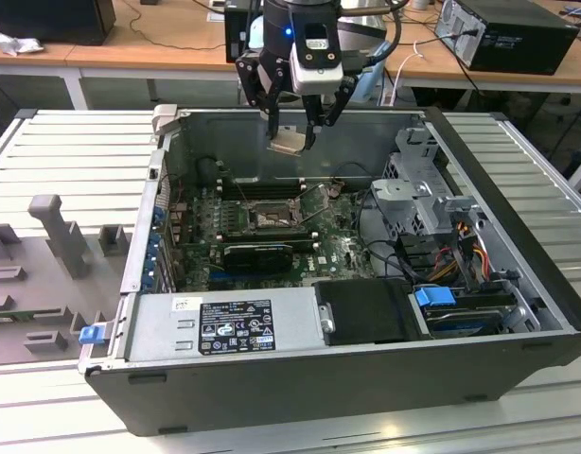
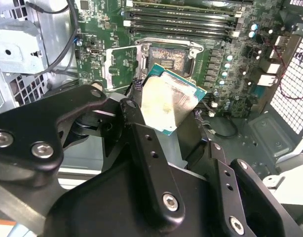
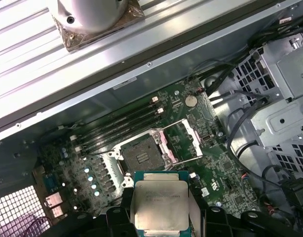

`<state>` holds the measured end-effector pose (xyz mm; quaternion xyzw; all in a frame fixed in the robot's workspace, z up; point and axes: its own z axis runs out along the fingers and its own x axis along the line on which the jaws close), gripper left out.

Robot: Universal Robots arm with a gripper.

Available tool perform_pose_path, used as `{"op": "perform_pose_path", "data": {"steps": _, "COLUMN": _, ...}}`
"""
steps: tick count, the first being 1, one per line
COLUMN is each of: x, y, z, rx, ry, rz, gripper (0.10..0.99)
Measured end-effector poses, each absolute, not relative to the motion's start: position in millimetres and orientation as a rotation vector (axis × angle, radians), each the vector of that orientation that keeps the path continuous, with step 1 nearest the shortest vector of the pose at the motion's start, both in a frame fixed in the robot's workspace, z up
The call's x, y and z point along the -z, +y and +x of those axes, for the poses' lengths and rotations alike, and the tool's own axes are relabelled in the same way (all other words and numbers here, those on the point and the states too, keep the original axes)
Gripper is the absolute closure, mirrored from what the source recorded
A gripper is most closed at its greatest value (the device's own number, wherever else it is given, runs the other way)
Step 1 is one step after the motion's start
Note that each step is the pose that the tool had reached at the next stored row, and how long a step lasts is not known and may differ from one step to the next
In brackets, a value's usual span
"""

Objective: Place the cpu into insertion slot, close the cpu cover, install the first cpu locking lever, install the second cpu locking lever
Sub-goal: 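Place the cpu into insertion slot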

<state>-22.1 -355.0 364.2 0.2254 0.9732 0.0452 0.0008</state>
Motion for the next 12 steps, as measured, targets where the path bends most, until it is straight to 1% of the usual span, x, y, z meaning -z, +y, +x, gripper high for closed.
{"op": "perform_pose_path", "data": {"steps": 12, "x": -364.0, "y": -355.0, "z": -22.1, "rx": -0.142, "ry": 3.036, "rz": 0.78, "gripper": 0.557}}
